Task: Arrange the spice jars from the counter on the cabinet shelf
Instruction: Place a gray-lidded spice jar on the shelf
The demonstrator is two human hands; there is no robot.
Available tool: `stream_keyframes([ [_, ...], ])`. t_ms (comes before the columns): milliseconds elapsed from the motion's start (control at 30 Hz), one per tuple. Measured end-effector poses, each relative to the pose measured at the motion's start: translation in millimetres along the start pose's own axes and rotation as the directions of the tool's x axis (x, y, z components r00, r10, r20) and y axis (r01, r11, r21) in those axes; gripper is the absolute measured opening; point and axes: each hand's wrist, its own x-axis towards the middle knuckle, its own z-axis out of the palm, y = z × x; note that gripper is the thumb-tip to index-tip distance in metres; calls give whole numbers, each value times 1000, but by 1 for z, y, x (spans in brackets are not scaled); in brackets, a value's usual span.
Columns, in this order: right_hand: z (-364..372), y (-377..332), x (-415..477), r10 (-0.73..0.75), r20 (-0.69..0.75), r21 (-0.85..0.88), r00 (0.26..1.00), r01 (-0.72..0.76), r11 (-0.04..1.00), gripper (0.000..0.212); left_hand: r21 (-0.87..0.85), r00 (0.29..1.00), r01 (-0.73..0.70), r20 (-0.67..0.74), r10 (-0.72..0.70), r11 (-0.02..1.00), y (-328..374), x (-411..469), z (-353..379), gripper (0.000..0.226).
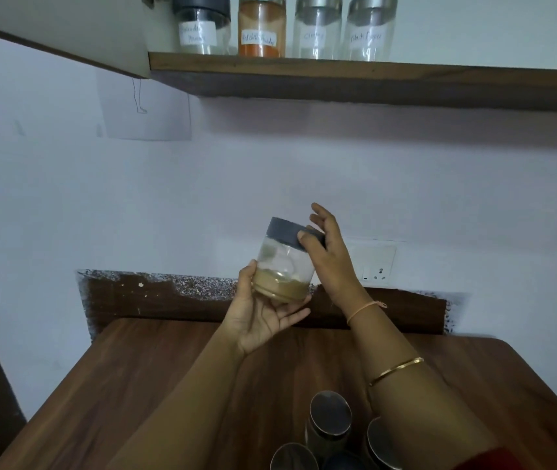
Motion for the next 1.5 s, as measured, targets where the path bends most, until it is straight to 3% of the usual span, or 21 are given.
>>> stream_keyframes([
  [133, 0, -11, 5, -16, -82, 58, 996, 21, 998, 55, 78, 986, -158, 58, 154, 984, 5, 3, 20, 64],
  [267, 0, -21, 8, -46, -135, 55, 990, 54, 997, 54, 196, 945, -323, 6, 328, 926, 8, 7, 35, 45],
  [433, 0, -30, 12, -25, -155, 100, 988, 41, 994, 41, 420, 838, -463, -82, 540, 781, 7, 7, 51, 68],
  [567, -1, -38, 16, 21, -138, 155, 990, 0, 988, 40, 612, 690, -528, -94, 717, 589, 5, 3, 67, 63],
  [767, -6, -46, 19, 15, -40, 363, 999, 1, 932, 48, 783, 442, -534, -65, 895, 320, -4, -2, 83, 75],
  [967, -4, -52, 20, -17, 55, 570, 998, -17, 822, 39, 837, 284, -525, 1, 959, 155, -8, -7, 93, 79],
  [1133, -1, -60, 19, 3, 117, 678, 993, -82, 730, 50, 859, 242, -504, 39, 970, 91, -6, -13, 102, 85],
  [1300, 2, -64, 17, -41, 150, 729, 988, -83, 679, 26, 872, 230, -486, 60, 971, 62, -3, -17, 105, 87],
  [1500, 4, -65, 16, -17, 130, 727, 991, -84, 682, 24, 876, 237, -477, 59, 970, 64, 0, -20, 105, 86],
])
